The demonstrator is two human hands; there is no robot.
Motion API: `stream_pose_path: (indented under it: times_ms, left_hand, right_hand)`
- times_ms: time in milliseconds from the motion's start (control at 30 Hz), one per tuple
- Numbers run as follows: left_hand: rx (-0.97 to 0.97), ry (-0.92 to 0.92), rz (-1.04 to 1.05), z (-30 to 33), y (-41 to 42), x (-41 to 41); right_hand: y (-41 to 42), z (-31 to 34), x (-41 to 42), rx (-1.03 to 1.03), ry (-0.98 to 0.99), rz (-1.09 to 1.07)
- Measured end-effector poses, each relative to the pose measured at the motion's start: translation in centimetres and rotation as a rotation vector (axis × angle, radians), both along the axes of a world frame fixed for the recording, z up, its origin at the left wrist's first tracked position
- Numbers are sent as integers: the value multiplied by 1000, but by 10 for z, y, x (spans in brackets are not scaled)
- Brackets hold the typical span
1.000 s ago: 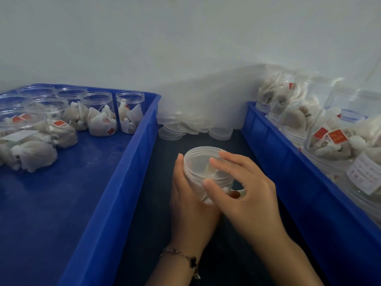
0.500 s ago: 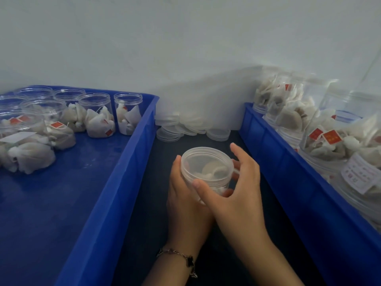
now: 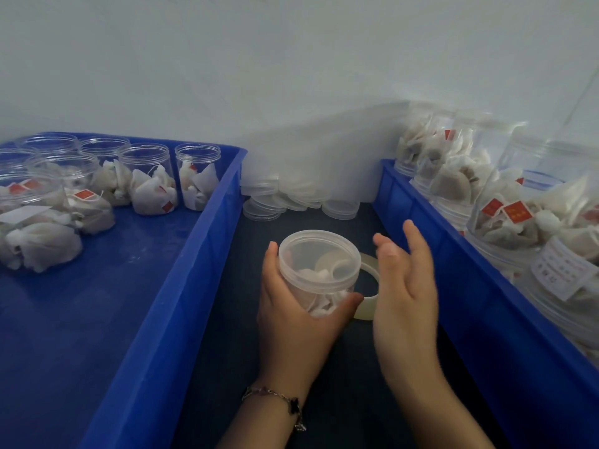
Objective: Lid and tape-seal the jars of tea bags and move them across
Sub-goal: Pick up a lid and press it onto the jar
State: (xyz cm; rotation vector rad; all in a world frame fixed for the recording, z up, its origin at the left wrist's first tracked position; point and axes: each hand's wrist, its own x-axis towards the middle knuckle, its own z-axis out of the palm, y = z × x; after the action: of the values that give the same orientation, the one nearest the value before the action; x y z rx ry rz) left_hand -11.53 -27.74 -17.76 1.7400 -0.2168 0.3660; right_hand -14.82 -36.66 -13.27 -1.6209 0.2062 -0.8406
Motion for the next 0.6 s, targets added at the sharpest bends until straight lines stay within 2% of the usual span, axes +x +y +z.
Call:
stream_pose_path:
  times_ms: [67, 200, 267, 367, 500, 600]
  left_hand:
    - [6, -1, 9, 0, 0, 0]
    - [1, -18, 17, -1, 0, 0]
    - [6, -22, 15, -1, 0, 0]
    - [8, -27, 28, -2, -1, 1]
    - [8, -20, 1, -2, 1, 3]
    - [19, -44, 7, -4, 2, 5]
  right_hand:
    - [3, -4, 1, 21, 45, 82]
    - [0, -3, -1, 49, -95, -208]
    - [-4, -1, 0, 133, -112, -230]
    - [-4, -1, 3, 122, -32, -100]
    - [2, -4, 4, 8, 80, 243]
    - [3, -7, 6, -97, 142, 316]
